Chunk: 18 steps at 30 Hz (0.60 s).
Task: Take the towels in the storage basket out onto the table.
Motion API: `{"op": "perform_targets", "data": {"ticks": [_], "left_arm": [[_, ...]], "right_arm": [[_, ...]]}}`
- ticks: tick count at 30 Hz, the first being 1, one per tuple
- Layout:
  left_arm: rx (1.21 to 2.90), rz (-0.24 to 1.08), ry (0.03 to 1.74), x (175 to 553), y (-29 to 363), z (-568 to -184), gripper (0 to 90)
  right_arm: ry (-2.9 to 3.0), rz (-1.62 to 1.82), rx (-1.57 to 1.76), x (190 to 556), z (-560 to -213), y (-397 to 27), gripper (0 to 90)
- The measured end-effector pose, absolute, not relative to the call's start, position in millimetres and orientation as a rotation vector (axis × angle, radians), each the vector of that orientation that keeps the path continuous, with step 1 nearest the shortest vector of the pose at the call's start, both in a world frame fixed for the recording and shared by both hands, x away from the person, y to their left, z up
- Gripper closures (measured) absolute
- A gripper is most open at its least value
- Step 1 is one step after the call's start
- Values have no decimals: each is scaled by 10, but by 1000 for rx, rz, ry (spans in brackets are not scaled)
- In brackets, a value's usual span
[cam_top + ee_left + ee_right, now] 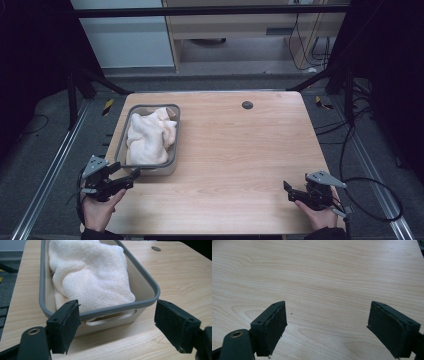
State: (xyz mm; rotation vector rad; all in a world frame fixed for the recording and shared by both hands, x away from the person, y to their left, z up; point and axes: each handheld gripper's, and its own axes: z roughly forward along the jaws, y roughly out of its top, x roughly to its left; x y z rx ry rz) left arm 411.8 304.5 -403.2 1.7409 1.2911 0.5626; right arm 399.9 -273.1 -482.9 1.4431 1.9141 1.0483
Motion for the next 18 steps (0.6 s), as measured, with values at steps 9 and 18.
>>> {"op": "perform_targets", "data": {"ticks": [9, 18], "left_arm": [[1741, 560, 1264, 4244, 2999, -3868, 198], [1771, 570, 1272, 4436, 2983, -3694, 197]], "right_arm": [[1922, 1044, 1451, 3999, -4832, -2723, 151], [1936, 1031, 1439, 4010, -4846, -2718, 148]]}}
